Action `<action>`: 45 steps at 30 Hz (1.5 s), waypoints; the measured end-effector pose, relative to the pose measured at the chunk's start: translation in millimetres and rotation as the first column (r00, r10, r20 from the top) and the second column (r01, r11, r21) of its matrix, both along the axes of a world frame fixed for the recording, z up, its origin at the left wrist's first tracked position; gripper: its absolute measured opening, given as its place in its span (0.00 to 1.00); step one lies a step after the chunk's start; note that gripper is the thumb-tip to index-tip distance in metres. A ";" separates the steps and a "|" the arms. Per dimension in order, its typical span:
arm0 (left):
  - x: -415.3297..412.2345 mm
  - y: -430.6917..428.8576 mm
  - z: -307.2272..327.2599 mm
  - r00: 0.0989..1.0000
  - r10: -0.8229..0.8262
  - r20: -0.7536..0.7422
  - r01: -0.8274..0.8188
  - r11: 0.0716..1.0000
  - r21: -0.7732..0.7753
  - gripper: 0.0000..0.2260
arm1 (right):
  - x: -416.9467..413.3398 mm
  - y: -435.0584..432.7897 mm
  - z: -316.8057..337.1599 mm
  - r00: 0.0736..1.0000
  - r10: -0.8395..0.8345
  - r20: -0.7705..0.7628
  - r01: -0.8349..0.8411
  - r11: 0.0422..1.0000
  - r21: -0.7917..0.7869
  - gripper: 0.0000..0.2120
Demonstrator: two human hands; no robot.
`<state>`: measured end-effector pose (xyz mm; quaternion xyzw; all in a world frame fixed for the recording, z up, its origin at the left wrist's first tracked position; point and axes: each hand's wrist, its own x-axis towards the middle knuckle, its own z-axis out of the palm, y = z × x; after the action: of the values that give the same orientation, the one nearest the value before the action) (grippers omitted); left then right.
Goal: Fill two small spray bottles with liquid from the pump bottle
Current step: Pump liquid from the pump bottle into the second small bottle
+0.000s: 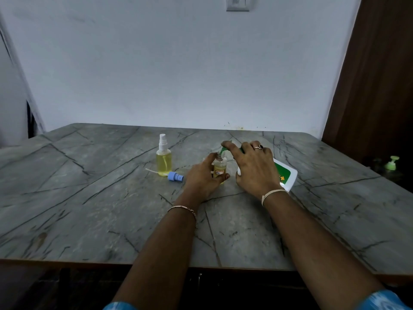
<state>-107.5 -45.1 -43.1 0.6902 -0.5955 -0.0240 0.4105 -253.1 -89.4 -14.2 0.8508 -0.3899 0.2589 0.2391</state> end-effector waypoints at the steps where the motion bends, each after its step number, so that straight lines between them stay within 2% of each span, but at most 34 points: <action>1: 0.2 0.1 0.0 1.000 0.000 0.002 0.000 1.000 0.001 0.27 | 1.1 -0.1 0.1 1.000 0.000 0.005 0.000 1.000 0.002 0.39; 9: 0.2 0.1 -0.7 1.000 -0.005 -0.006 0.005 1.000 -0.004 0.27 | 4.6 -1.4 0.0 1.000 0.001 0.018 -0.001 1.000 -0.012 0.37; 15: -0.9 1.2 0.5 1.000 -0.002 0.009 0.002 1.000 -0.011 0.26 | 0.0 -3.9 -3.4 1.000 -0.002 -0.012 0.001 0.999 -0.050 0.41; 23: -1.2 1.1 0.7 1.000 -0.003 0.000 0.003 1.000 -0.002 0.28 | 4.2 -1.1 0.4 1.000 -0.016 0.001 0.016 1.000 -0.009 0.37; 32: -2.1 1.4 0.9 1.000 -0.006 0.004 0.006 1.000 -0.002 0.27 | -1.2 -3.5 -1.1 1.000 0.003 -0.018 -0.003 1.000 -0.018 0.40; 39: -0.8 0.0 0.2 1.000 0.004 0.019 -0.004 1.000 0.003 0.28 | 2.3 -3.8 0.6 1.000 -0.012 -0.010 0.012 1.000 -0.027 0.37; 45: -0.1 -0.8 0.2 1.000 0.000 0.011 0.000 1.000 -0.001 0.28 | 1.9 -5.6 -1.4 1.000 0.000 -0.016 0.000 0.999 -0.032 0.38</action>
<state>-107.6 -45.9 -42.8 0.6900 -0.5979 -0.0197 0.4075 -251.1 -95.0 -15.6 0.8489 -0.3838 0.2582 0.2557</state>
